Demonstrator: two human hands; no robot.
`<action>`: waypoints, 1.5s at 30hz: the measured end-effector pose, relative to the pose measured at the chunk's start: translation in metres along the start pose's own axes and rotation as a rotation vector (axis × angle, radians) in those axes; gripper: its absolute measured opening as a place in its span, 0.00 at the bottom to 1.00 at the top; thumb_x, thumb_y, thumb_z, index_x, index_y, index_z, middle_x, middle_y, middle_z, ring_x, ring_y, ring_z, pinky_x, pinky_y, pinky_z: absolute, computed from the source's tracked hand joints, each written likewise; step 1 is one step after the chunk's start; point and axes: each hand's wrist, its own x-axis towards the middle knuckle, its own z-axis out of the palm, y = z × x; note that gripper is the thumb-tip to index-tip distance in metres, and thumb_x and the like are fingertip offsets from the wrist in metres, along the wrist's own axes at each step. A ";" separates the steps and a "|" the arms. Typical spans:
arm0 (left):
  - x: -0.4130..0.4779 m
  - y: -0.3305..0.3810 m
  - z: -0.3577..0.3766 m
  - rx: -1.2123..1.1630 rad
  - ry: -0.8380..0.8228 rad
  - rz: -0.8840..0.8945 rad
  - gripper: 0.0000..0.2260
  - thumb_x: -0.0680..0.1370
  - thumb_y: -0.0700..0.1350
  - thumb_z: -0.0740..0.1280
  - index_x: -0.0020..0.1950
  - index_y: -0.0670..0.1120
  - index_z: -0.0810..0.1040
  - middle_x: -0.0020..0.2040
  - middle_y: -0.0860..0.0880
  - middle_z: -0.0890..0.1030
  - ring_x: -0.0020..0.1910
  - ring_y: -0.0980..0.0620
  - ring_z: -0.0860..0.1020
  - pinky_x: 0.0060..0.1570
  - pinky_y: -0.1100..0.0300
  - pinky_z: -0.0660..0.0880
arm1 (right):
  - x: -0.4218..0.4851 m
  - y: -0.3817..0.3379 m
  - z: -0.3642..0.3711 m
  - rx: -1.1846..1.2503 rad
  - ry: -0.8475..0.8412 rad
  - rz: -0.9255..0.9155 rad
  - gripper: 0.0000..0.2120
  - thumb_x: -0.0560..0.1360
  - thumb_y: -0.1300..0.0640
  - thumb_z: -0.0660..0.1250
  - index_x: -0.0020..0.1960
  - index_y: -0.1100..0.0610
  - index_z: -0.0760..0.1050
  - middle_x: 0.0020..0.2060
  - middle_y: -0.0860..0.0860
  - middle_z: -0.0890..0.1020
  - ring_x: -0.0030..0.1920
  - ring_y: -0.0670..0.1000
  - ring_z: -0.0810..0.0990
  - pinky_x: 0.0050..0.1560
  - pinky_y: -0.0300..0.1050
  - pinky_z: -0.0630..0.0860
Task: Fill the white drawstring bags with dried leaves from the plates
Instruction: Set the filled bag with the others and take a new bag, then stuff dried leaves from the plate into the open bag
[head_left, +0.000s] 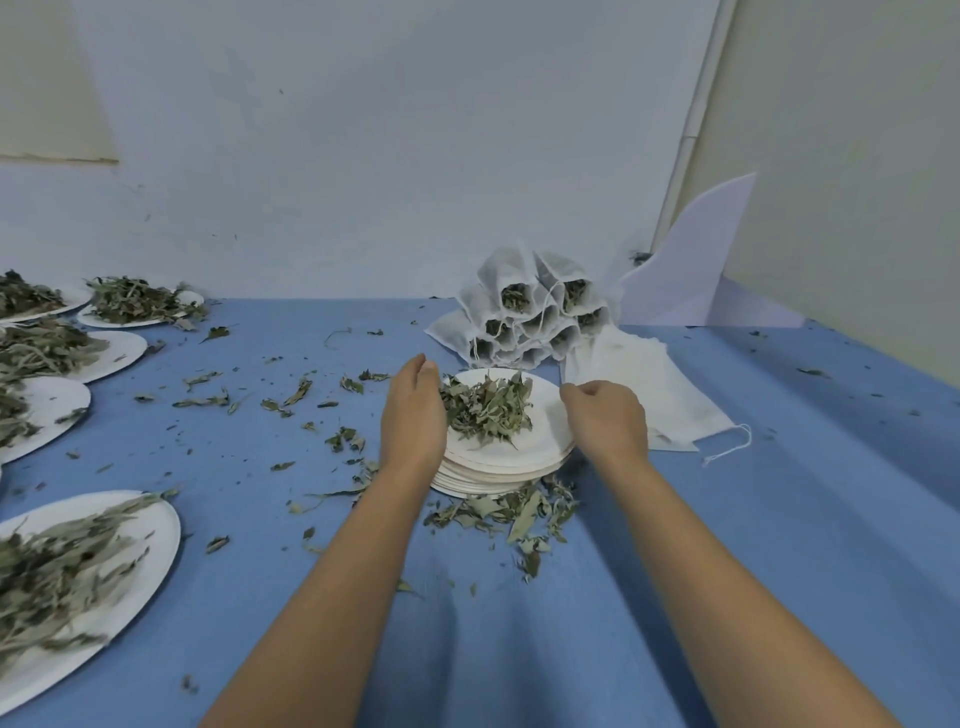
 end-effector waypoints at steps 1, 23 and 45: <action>0.000 -0.002 0.001 0.009 0.007 -0.005 0.20 0.84 0.52 0.50 0.75 0.50 0.62 0.75 0.53 0.63 0.73 0.53 0.62 0.65 0.60 0.57 | -0.002 0.000 0.002 -0.011 0.012 -0.025 0.18 0.75 0.58 0.60 0.28 0.54 0.60 0.32 0.53 0.66 0.36 0.53 0.63 0.32 0.45 0.59; 0.011 -0.018 -0.002 -0.156 0.154 -0.147 0.20 0.82 0.55 0.51 0.70 0.49 0.70 0.69 0.49 0.71 0.67 0.49 0.68 0.65 0.52 0.63 | -0.013 -0.013 0.042 0.374 -0.047 0.124 0.10 0.78 0.60 0.56 0.52 0.62 0.74 0.46 0.54 0.79 0.47 0.56 0.76 0.46 0.48 0.71; 0.014 -0.021 -0.006 0.724 -0.062 0.328 0.23 0.82 0.57 0.46 0.70 0.49 0.69 0.70 0.51 0.71 0.76 0.54 0.56 0.71 0.43 0.35 | -0.024 -0.029 0.056 -0.147 -0.264 -0.408 0.22 0.84 0.50 0.44 0.73 0.56 0.62 0.64 0.54 0.77 0.68 0.53 0.69 0.74 0.50 0.48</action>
